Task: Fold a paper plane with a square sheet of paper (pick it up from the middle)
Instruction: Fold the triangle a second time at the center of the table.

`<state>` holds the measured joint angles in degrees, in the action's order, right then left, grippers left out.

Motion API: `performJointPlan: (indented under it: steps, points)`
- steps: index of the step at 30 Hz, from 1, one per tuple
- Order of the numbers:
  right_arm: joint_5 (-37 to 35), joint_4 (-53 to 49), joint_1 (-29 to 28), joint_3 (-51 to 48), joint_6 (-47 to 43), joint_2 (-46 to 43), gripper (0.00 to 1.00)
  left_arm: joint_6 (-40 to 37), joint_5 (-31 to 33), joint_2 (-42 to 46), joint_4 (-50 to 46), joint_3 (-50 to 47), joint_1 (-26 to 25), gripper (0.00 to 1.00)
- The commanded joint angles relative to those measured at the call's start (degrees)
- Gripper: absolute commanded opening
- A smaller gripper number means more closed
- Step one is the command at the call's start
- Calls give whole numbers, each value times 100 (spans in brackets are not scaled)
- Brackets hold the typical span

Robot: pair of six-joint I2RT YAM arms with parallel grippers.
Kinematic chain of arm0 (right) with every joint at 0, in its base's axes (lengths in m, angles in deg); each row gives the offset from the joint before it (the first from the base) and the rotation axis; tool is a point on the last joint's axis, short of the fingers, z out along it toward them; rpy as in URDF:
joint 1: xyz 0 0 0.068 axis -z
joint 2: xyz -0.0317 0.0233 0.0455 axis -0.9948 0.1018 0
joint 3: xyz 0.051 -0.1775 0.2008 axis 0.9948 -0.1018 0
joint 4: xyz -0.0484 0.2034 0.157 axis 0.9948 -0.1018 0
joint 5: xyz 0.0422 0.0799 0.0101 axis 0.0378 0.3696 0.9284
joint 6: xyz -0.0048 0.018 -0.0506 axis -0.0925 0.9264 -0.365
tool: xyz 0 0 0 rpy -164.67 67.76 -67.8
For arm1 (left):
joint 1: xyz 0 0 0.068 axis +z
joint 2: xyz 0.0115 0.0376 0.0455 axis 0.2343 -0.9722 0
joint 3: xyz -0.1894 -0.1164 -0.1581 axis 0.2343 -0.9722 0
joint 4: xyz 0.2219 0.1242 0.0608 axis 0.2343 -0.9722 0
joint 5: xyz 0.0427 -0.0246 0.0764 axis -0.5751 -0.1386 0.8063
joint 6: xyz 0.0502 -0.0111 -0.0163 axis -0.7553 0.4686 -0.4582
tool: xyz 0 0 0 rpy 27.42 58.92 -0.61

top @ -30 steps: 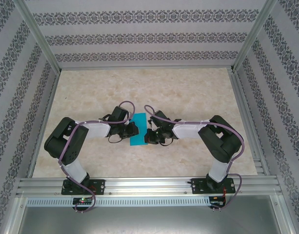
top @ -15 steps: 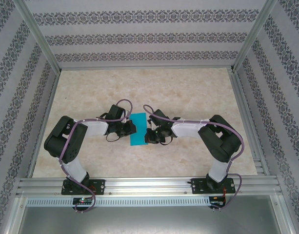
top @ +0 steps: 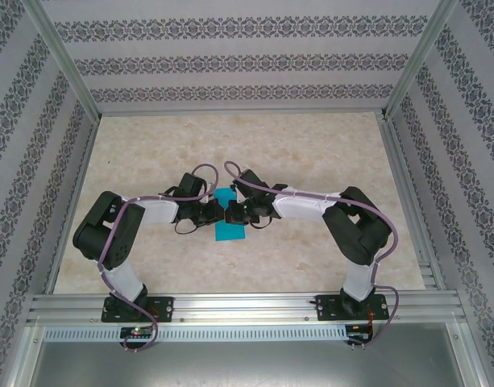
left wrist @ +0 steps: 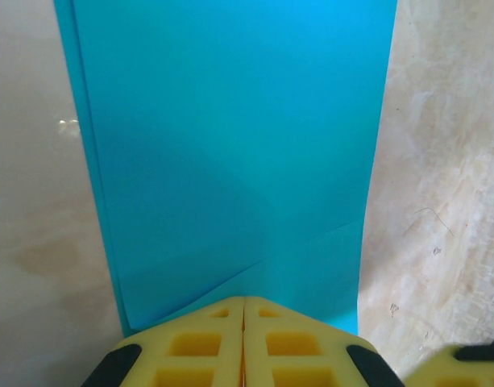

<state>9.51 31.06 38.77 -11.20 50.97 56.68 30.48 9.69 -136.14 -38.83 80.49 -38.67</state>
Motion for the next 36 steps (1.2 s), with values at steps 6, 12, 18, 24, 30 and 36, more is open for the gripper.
performJointPlan:
  steps: [6,12,18,24,30,36]
  points:
    - [-267,55,-5,-170,7,204,5,-70,273,-283,-352,-147,60,8]
    - [-255,72,31,-171,-2,358,5,-80,285,-304,-398,-166,55,8]
    - [-76,104,56,-684,-124,165,5,-57,471,-339,-517,-165,58,8]
    - [208,363,41,-1657,-160,-333,5,-81,597,-412,-613,-156,57,8]
    - [148,207,46,-2027,-269,-868,5,-107,533,-375,-577,-121,60,9]
    - [-258,605,276,-1791,-98,-1515,9,-157,221,-104,-616,206,5,18]
